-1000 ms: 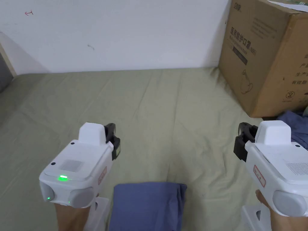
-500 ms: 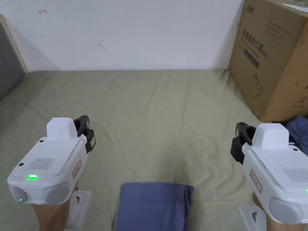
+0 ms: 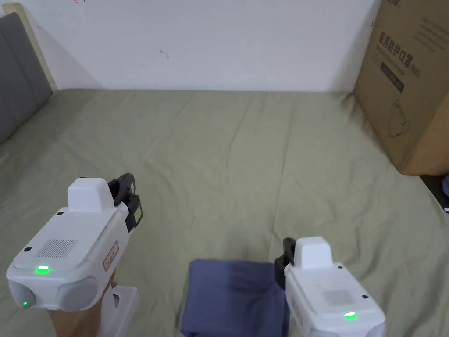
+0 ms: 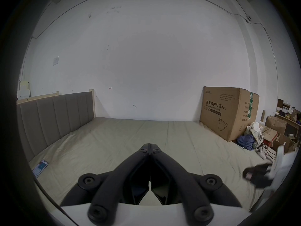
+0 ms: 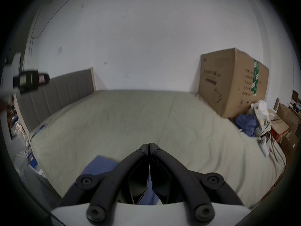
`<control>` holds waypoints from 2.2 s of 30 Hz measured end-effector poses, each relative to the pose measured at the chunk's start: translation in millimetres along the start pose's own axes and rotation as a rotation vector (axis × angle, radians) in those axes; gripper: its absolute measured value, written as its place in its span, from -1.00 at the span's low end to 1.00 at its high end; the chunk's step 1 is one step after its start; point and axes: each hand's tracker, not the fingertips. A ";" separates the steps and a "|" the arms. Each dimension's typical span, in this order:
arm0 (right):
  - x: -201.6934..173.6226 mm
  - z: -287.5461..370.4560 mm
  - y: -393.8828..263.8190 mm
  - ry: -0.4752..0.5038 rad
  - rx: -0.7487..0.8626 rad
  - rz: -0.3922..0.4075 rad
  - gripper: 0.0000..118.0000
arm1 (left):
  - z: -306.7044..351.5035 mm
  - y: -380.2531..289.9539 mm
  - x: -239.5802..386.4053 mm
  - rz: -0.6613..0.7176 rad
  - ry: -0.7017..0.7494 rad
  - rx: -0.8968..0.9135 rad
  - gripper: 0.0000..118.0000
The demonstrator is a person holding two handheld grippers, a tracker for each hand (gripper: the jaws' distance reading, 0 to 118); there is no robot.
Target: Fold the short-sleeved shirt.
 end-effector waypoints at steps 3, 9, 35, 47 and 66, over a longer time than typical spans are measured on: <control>-16.5 -20.3 -28.1 0.017 -0.079 0.016 -1.00 | 1.7 -5.3 -4.6 -0.009 -0.003 -0.016 -1.00; -25.9 -52.3 -76.3 -0.019 -0.195 0.025 -1.00 | 1.9 -22.6 -11.6 -0.008 -0.025 -0.086 -1.00; -10.5 -57.5 -110.3 0.012 -0.200 -0.012 -1.00 | -109.5 -163.2 3.7 0.420 -0.407 -0.977 0.61; -10.1 -57.4 -104.5 0.019 -0.212 -0.012 -1.00 | -120.1 -174.7 7.8 0.472 -0.524 -1.027 -0.58; -15.0 -42.2 -28.8 0.058 -0.057 0.025 -1.00 | -136.8 -81.3 -213.7 0.203 -0.187 -0.937 -0.65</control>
